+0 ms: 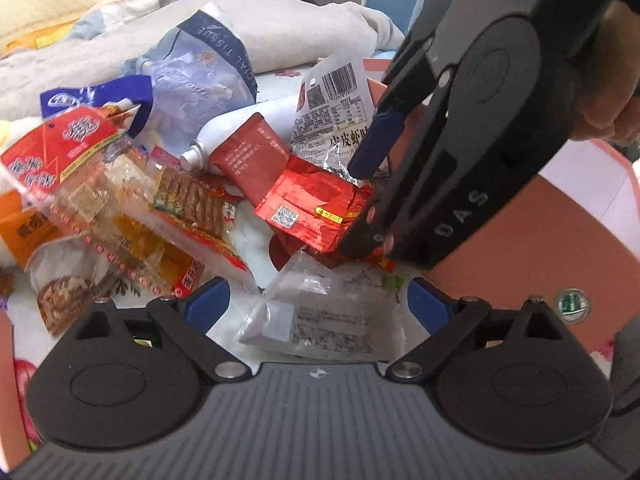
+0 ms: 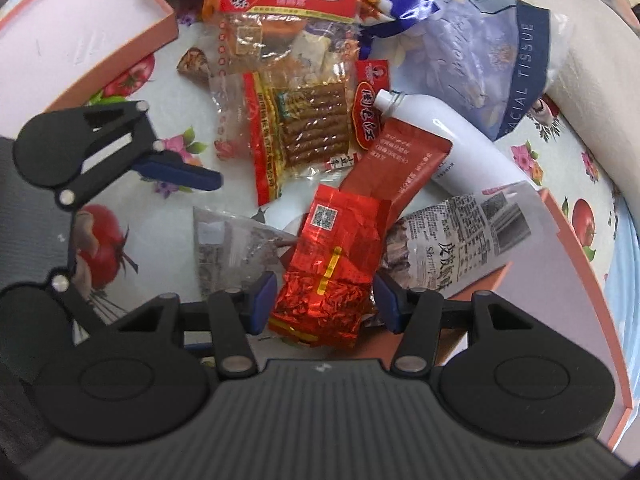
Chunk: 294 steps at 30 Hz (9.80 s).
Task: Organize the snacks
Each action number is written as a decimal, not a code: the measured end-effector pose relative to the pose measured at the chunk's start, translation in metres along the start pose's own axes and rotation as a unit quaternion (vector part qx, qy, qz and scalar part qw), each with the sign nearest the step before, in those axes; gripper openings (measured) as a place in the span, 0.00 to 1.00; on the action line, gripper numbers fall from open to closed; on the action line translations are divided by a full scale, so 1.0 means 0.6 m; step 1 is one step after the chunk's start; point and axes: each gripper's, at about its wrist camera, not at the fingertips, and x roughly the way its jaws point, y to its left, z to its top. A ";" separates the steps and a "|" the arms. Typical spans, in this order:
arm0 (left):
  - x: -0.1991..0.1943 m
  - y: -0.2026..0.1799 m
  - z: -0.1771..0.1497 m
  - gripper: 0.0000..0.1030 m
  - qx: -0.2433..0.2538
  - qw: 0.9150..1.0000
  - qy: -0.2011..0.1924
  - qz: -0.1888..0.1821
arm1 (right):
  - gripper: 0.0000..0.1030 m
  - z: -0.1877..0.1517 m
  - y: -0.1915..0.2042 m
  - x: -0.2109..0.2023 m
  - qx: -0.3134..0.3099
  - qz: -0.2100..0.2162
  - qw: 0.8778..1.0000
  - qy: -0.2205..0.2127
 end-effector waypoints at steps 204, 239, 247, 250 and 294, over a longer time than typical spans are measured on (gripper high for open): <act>-0.281 -0.104 0.143 0.81 -0.170 0.974 -0.095 0.113 | 0.81 -0.313 0.013 -0.270 0.397 -0.051 0.822 -0.406; -0.353 -0.017 -0.025 0.81 -0.234 0.961 -0.074 0.129 | 0.81 -0.256 0.196 -0.210 0.347 -0.053 0.861 -0.368; -0.359 -0.010 -0.064 0.81 -0.256 0.957 -0.055 0.121 | 0.81 -0.257 0.234 -0.197 0.342 -0.055 0.870 -0.351; -0.353 -0.006 -0.081 0.81 -0.267 0.955 -0.044 0.120 | 0.81 -0.251 0.246 -0.189 0.326 -0.061 0.879 -0.343; -0.064 0.221 -0.019 0.44 -0.386 0.921 -0.043 0.009 | 0.49 -0.044 0.138 0.037 0.245 -0.098 0.928 -0.261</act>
